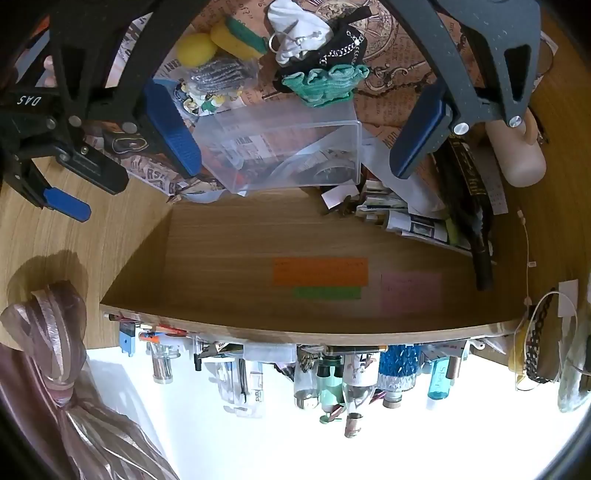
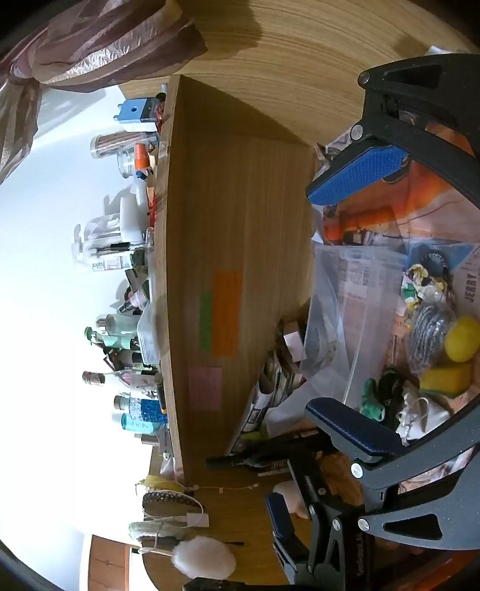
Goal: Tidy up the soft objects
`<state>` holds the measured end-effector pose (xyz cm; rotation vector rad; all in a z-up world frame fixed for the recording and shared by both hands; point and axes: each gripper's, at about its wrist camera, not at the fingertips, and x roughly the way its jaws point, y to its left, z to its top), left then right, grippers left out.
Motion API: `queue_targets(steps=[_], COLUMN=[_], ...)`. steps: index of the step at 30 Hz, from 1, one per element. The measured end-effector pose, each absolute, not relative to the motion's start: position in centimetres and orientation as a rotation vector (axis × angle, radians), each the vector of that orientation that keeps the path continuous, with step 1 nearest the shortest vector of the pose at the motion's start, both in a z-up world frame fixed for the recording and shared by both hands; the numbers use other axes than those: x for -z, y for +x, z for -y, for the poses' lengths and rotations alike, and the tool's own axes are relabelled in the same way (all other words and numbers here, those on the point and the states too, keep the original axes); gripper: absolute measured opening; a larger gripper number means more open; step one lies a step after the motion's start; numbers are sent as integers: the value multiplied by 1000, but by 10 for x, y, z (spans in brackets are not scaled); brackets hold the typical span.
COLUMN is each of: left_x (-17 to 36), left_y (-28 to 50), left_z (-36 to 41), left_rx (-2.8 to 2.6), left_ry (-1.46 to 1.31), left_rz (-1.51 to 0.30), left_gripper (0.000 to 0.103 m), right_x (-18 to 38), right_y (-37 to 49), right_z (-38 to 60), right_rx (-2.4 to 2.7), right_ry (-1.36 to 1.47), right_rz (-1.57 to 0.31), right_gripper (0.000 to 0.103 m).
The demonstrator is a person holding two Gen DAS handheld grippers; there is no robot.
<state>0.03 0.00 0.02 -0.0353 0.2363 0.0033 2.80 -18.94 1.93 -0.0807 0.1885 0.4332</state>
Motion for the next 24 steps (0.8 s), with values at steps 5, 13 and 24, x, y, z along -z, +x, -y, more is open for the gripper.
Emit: queue_targets(steps=[5,13,24], left_x=[-1,1,3], left_y=[0,2,1], left_z=[1,-2,2], left_rx=[-4,-6,2], left_ry=[-31,-39,-36], left_rz=[-235,-240,-235], left_gripper=[103,103,103], right_x=[-20,-20,-18], right_y=[28,29,30], right_z=[190,191,192], right_rx=[-436,-434,-433], right_ry=[-74,-73,-66], right_rz=[-193,-199,-200], right_gripper=[103,103,103])
